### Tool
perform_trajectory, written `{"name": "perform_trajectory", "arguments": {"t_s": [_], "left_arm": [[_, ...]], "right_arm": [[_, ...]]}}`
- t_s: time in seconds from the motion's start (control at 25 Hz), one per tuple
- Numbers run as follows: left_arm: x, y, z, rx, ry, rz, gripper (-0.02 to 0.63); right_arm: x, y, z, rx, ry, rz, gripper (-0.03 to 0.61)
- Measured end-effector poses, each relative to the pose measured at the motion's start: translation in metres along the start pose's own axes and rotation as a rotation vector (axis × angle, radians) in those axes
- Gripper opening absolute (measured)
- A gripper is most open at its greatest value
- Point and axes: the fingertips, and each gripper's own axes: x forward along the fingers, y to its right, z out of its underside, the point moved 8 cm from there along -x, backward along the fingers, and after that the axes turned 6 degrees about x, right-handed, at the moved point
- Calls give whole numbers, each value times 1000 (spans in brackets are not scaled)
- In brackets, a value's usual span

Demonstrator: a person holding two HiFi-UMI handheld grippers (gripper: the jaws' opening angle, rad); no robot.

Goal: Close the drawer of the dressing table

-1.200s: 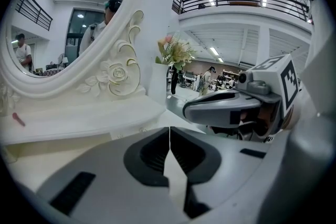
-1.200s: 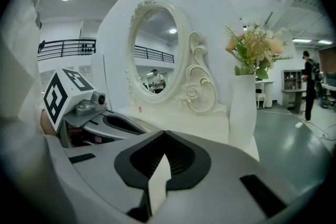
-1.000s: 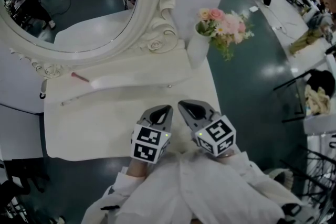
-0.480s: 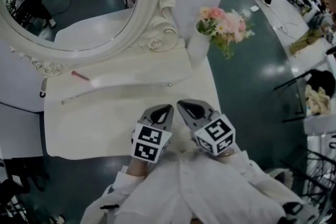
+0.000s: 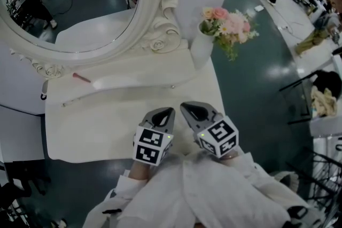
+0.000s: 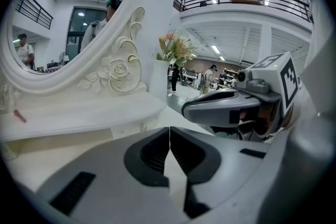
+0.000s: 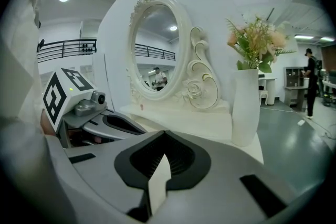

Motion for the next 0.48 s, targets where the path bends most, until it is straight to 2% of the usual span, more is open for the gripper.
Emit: {"name": "perform_trajectory", "arguments": {"t_s": [0.48], "left_arm": [[-2, -2, 1, -3, -2, 2, 9]], "right_arm": [[1, -6, -1, -25, -17, 0, 6]]}}
